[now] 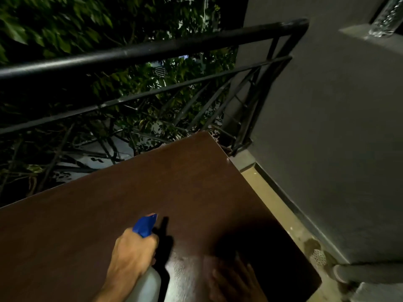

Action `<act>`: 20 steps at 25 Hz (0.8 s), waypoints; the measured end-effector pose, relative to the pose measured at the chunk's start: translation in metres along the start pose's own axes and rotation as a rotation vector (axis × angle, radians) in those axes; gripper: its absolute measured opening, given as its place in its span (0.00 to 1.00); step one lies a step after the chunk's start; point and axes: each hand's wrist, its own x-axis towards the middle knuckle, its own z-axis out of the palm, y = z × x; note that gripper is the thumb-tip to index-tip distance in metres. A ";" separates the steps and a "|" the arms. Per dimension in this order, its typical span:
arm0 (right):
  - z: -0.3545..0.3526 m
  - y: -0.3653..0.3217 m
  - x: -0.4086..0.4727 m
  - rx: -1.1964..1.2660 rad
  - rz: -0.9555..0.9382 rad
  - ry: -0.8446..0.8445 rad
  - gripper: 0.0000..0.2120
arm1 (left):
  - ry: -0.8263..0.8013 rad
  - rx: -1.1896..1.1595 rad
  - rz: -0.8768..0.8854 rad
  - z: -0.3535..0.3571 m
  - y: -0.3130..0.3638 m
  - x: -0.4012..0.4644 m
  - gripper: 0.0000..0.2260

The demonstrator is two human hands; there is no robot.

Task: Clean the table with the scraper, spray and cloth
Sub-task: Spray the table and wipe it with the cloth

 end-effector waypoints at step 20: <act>0.027 0.123 0.241 0.024 -0.018 0.018 0.25 | -0.050 0.031 -0.032 0.083 0.173 0.172 0.07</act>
